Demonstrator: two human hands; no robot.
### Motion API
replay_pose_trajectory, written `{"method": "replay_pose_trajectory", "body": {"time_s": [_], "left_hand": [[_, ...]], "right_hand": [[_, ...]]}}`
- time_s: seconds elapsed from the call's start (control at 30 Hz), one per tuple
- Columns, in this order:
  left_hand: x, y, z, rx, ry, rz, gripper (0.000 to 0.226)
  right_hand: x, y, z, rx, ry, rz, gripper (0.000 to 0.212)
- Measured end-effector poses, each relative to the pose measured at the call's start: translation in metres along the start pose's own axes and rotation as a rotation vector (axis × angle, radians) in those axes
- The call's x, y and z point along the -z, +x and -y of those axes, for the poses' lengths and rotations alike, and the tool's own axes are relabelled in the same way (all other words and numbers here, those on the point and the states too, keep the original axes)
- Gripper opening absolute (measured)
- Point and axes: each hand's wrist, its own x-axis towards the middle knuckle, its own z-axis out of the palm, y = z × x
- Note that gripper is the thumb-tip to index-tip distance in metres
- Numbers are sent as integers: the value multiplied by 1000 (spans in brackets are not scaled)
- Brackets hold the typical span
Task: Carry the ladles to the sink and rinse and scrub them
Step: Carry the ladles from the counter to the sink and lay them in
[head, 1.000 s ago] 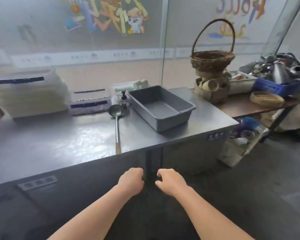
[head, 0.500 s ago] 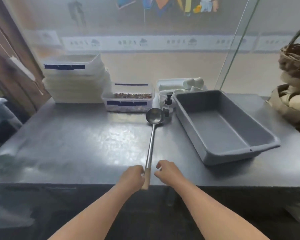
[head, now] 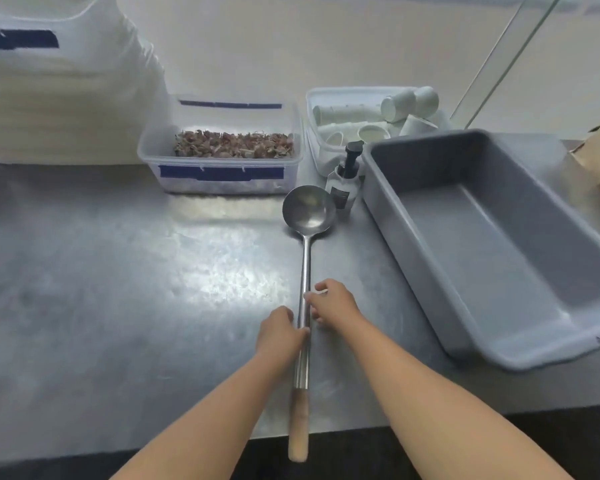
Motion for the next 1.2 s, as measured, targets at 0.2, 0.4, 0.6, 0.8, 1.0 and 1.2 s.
{"method": "replay_pose_trajectory", "body": {"time_s": [0.2,0.4,0.6,0.8,1.0,1.2], "left_hand": [[-3,25,-8,-16,54,85,17],[7,19,-11,-4,19,108,23],[19,-34,-31,-50,-161,158,20],[17,-114,-64,-222,-192,245,23],[-28,-226,-84,-463,-109,371,25],[-124,-373,-71,-643,33,683,21]], "right_hand": [[-18,25,9,-4,-106,-64,21],[-18,18,10,5,-49,-37,17],[9,-33,10,44,54,-80,13],[61,-121,-6,131,146,-255,18],[116,-238,-74,178,264,-451,16],[147,-397,-213,-2,444,-753,11]]}}
